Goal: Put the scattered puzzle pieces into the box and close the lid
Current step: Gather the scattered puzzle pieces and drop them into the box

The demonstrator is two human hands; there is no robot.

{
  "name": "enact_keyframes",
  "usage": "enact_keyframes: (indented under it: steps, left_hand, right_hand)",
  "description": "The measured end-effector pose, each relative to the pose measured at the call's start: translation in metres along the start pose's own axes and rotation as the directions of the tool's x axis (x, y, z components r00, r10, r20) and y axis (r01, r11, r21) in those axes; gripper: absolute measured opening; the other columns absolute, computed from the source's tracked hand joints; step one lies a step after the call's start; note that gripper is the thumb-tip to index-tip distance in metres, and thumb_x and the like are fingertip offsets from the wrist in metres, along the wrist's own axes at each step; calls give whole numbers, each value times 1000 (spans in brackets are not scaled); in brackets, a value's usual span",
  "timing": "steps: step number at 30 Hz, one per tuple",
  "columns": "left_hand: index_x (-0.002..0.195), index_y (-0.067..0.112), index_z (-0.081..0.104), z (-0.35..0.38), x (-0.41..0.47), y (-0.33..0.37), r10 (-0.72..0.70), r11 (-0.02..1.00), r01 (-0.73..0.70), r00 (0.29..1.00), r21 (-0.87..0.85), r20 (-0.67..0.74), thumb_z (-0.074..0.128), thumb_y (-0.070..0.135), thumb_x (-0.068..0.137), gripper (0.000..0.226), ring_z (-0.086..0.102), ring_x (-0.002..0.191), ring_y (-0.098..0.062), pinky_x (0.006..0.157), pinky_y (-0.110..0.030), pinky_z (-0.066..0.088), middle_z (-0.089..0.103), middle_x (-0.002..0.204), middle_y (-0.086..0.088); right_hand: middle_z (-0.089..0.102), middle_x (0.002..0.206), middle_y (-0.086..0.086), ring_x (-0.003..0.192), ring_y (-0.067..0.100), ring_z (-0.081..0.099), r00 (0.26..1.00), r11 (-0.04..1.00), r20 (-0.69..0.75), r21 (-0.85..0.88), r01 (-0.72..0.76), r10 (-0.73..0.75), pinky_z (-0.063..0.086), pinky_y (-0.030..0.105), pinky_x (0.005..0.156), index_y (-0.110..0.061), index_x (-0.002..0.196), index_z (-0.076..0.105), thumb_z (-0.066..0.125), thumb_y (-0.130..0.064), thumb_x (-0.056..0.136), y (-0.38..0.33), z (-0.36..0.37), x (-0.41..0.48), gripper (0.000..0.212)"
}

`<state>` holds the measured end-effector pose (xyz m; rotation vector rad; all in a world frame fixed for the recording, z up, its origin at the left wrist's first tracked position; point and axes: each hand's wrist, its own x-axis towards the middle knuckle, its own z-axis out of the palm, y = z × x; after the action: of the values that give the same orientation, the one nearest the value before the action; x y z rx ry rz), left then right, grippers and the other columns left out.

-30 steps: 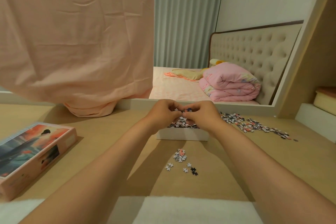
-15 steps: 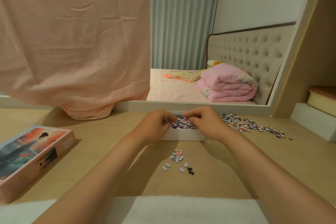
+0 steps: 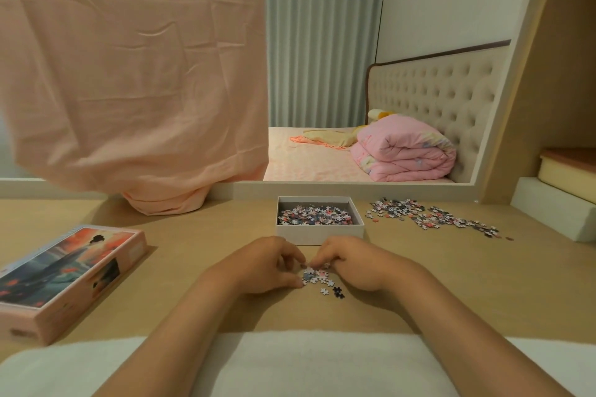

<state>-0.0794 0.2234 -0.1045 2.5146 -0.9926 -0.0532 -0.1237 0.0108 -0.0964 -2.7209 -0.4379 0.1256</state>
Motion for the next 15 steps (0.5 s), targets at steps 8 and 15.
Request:
enact_keyframes:
  steps: [8, 15]
  left_hand:
    - [129, 28, 63, 22, 15, 7, 122, 988, -122, 993, 93, 2, 65, 36, 91, 39, 46, 97, -7, 86, -20, 36, 51, 114, 4]
    - [134, 27, 58, 11, 11, 8, 49, 996, -49, 999, 73, 0, 67, 38, 88, 48, 56, 94, -10, 89, -25, 45, 56, 112, 5]
  right_hand:
    - [62, 120, -9, 101, 10, 59, 976, 982, 116, -73, -175, 183, 47, 26, 88, -26, 139, 55, 83, -42, 75, 1, -19, -22, 72]
    - [63, 99, -9, 91, 11, 61, 986, 981, -32, 105, -162, 166, 51, 29, 89, -24, 128, 65, 84, -36, 77, -1, -6, -13, 56]
